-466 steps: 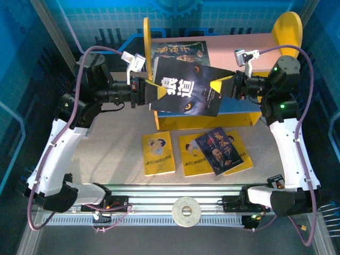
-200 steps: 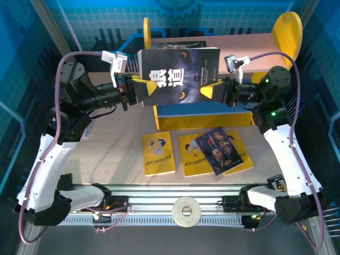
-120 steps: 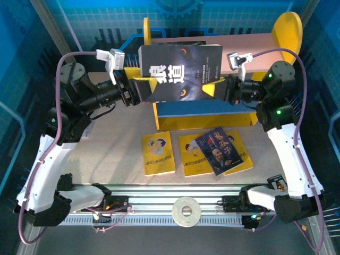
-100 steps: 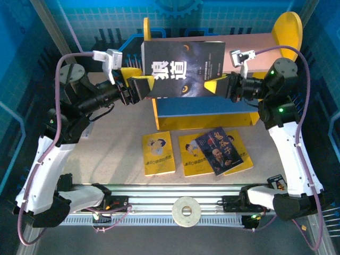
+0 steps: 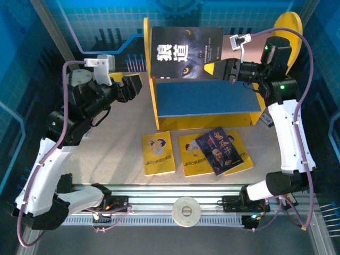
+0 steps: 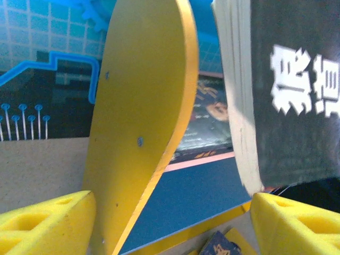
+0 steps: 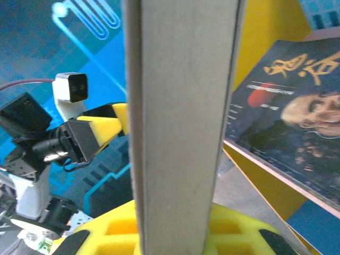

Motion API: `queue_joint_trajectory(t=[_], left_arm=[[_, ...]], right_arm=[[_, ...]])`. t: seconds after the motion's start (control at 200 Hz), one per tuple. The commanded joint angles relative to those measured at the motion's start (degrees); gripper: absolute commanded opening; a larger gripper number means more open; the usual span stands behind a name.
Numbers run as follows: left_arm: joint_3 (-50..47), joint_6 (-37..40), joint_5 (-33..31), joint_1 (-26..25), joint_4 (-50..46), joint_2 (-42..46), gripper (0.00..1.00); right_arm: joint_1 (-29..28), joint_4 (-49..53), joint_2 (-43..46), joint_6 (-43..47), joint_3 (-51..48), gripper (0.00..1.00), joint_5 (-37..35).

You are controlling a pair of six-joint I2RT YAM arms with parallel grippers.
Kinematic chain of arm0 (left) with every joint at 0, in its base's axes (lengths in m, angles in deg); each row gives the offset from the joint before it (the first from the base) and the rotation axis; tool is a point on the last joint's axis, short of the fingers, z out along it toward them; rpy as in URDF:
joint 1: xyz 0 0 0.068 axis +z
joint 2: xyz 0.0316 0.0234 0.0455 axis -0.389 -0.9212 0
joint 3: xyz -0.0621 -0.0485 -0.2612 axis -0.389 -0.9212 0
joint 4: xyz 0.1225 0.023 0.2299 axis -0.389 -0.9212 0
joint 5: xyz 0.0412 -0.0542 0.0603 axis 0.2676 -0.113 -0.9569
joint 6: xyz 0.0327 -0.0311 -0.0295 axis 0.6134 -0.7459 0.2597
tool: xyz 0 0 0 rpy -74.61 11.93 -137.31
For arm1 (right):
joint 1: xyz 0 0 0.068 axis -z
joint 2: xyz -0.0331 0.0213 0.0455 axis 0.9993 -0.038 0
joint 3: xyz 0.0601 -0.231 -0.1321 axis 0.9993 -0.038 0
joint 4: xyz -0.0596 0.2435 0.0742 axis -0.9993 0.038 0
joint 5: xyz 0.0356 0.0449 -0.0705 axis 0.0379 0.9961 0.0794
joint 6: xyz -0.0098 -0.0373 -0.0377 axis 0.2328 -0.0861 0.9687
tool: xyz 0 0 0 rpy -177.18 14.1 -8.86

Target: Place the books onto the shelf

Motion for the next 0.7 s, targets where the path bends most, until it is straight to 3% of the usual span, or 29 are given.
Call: queue_joint_trajectory(t=[0.0, 0.4, 0.696], left_arm=[[-0.89, 0.10, -2.21, -0.29, -0.84, -0.09, 0.75], [-2.90, 0.01, -5.67, -0.82, -5.27, 1.99, 0.73], [-3.65, 0.87, -6.66, -0.82, -6.38, 4.04, 0.74]], right_arm=[[0.74, 6.76, -1.89, 5.89, 6.44, 0.04, -1.73], [-0.31, 16.02, -11.77, 9.91, 19.82, 0.05, -3.66], [-1.29, 17.55, -15.60, 10.40, 23.56, 0.06, -3.75]])
